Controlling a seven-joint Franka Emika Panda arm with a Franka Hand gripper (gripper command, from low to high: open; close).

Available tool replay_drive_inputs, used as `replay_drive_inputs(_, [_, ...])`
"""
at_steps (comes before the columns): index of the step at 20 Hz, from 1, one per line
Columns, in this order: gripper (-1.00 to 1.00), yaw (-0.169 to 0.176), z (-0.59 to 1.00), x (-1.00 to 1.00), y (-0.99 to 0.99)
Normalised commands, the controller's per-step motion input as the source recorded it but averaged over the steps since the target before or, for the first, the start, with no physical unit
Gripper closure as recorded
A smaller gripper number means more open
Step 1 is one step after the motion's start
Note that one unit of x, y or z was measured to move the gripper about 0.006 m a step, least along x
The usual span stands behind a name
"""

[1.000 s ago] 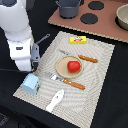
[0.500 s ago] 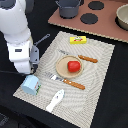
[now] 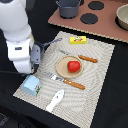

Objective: Interact with the objects in diverse but meaningful ways.

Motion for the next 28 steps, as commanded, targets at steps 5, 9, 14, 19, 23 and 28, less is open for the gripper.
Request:
replay_drive_inputs(5, [1.00, 0.000, 0.97, 0.76, 0.68])
replay_drive_inputs(9, [1.00, 0.000, 0.85, 0.76, 0.65])
replay_drive_inputs(14, [1.00, 0.000, 0.77, 0.78, 0.62])
replay_drive_inputs(19, [1.00, 0.000, 0.47, 0.84, 0.54])
replay_drive_inputs(23, [1.00, 0.000, 0.35, 0.83, 0.54])
replay_drive_inputs(28, [1.00, 0.000, 0.31, 0.83, 0.55])
